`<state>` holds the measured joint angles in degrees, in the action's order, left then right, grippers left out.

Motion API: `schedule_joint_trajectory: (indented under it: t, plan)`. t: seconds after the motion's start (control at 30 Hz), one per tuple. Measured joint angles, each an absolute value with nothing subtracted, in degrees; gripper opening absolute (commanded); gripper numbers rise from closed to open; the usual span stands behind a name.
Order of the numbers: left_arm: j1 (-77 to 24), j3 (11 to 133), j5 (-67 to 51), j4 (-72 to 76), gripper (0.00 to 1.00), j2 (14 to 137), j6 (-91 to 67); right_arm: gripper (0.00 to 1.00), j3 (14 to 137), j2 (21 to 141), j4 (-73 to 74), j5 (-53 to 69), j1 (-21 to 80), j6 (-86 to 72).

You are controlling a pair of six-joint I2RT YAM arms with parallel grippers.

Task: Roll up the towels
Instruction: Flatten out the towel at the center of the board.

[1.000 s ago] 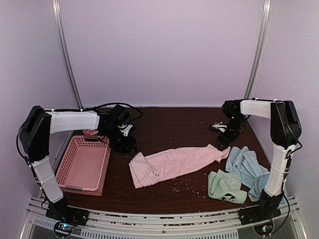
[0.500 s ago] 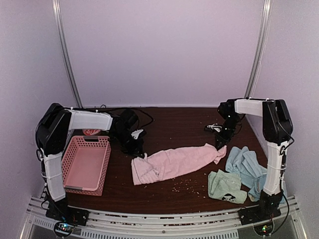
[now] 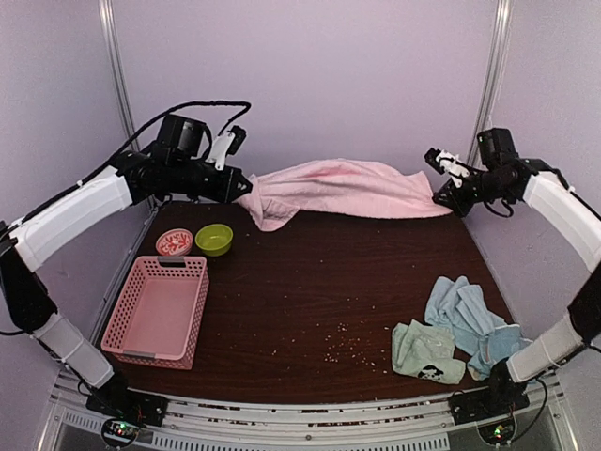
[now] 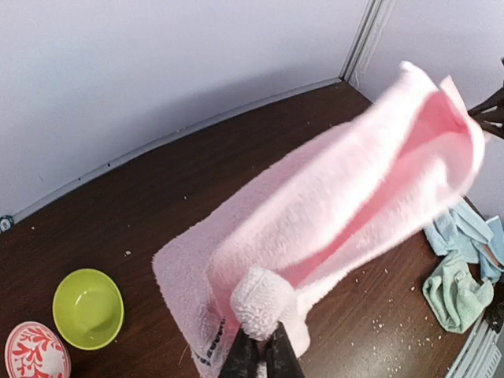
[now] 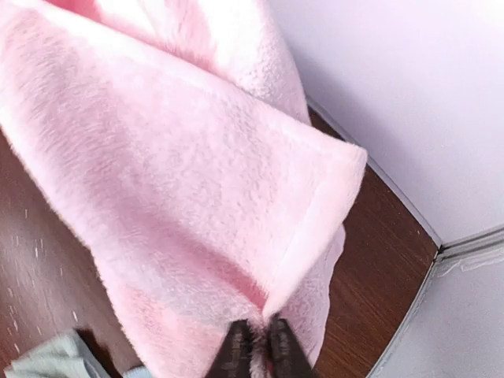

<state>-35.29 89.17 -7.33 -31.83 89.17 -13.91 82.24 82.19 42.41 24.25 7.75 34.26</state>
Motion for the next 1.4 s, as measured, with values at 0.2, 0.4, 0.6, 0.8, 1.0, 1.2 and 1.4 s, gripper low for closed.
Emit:
schedule_joint_trajectory:
  t: [0.2, 0.4, 0.6, 0.8, 1.0, 1.2, 1.4]
  plan:
    - [-35.4, 70.9, -8.7, -29.9, 0.0, 87.2, -13.8, 0.6, 52.4, 71.2, 41.7, 21.8, 10.2, 49.7]
    - [-35.4, 66.2, -8.8, -31.4, 0.0, 89.9, -13.8, 0.56, 52.8, 74.3, 50.3, 20.2, 9.9, 55.0]
    - [-35.4, 66.4, -9.1, -30.1, 0.0, 89.9, -13.8, 0.48, 68.6, 87.2, 47.6, 21.5, 9.9, 43.6]
    - [-35.4, 66.4, -9.7, -29.7, 0.0, 89.9, -13.9, 0.49, 83.1, 108.7, 48.2, 25.2, 10.4, 31.6]
    - [-35.4, 66.4, -10.3, -28.9, 0.0, 89.9, -14.8, 0.49, 84.7, 116.1, 49.4, 25.4, 13.9, 27.3]
    - [-35.4, 66.0, -10.5, -28.2, 0.0, 89.9, -15.6, 0.51, 86.0, 118.4, 49.5, 24.5, 17.9, 25.8]
    - [-35.4, 66.0, -10.5, -27.9, 0.0, 90.0, -15.9, 0.45, 85.4, 118.4, 47.5, 19.5, 21.9, 24.9]
